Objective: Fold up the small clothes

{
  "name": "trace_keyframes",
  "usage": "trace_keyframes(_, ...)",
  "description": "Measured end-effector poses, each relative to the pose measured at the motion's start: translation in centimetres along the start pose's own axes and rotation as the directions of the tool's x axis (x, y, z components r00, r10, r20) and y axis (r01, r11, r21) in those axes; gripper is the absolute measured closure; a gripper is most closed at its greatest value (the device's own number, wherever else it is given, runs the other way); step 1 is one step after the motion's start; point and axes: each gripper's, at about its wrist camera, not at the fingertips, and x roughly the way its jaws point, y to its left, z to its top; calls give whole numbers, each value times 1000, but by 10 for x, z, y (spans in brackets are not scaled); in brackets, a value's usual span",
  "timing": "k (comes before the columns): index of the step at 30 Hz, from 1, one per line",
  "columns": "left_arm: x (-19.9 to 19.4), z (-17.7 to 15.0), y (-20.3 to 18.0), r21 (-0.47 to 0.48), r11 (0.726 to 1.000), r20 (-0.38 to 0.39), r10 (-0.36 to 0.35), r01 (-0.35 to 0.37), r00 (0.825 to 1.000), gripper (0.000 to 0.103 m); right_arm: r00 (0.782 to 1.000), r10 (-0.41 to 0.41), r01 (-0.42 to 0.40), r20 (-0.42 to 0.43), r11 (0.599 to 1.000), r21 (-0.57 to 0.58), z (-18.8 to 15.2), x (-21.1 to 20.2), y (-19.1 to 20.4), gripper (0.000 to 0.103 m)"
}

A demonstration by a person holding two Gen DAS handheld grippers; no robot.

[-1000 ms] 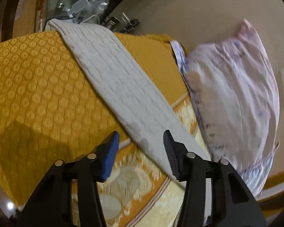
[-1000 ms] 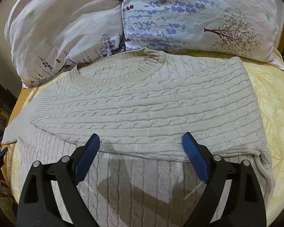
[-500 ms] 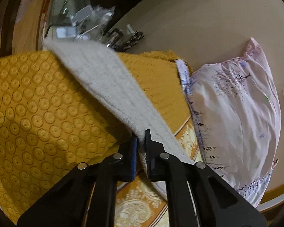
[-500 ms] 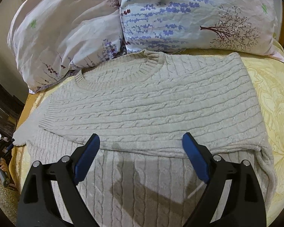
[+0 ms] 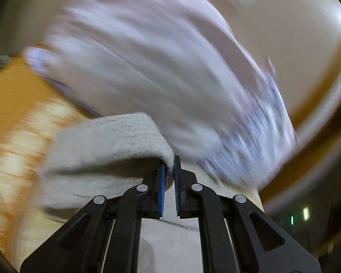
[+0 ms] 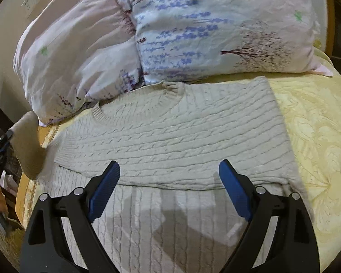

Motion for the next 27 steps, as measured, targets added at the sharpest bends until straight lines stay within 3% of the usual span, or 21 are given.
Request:
trace_keyframes(2, 44, -30, -34, 93, 995, -130, -15, 28, 991, 97, 1000, -16, 16, -4, 1000, 11, -2, 0, -6, 14)
trace_keyframes(4, 75, -55, -50, 140, 989, -242, -12, 47, 970, 96, 1000, -28, 29, -8, 999, 17, -4, 1, -12, 14)
trace_keyframes(7, 99, -81, -58, 180, 983, -333, 29, 33, 943, 96, 999, -41, 42, -6, 999, 18, -3, -2, -16, 15)
trace_keyframes(10, 84, -83, -51, 183, 981, -340, 7, 59, 941, 85, 999, -40, 40, 11, 999, -14, 3, -7, -11, 19)
trace_keyframes(12, 64, -74, -41, 164, 984, -307, -19, 73, 951, 54, 1000, -15, 16, 17, 998, -53, 8, -9, -1, 29)
trace_keyframes(16, 22, -57, -6, 108, 994, -180, 2, 18, 984, 50, 996, 89, -85, 13, 974, -209, 16, -8, 49, 41)
trace_keyframes(18, 8, -50, 17, 47, 999, -142, 30, -23, 989, 50, 993, 115, -102, 21, 942, -319, 14, -6, 81, 43)
trace_keyframes(21, 7, -44, 43, -39, 996, -139, 73, -79, 988, 50, 989, 145, -110, 31, 854, -508, 1, -1, 137, 43)
trace_keyframes(24, 17, -47, 61, -112, 989, -186, 71, -93, 980, 50, 989, 143, -79, 39, 735, -673, -20, 10, 190, 43)
trace_keyframes(27, 23, -52, 75, -156, 983, -219, 59, -95, 974, 50, 995, 91, -23, 46, 641, -767, -39, 29, 220, 48)
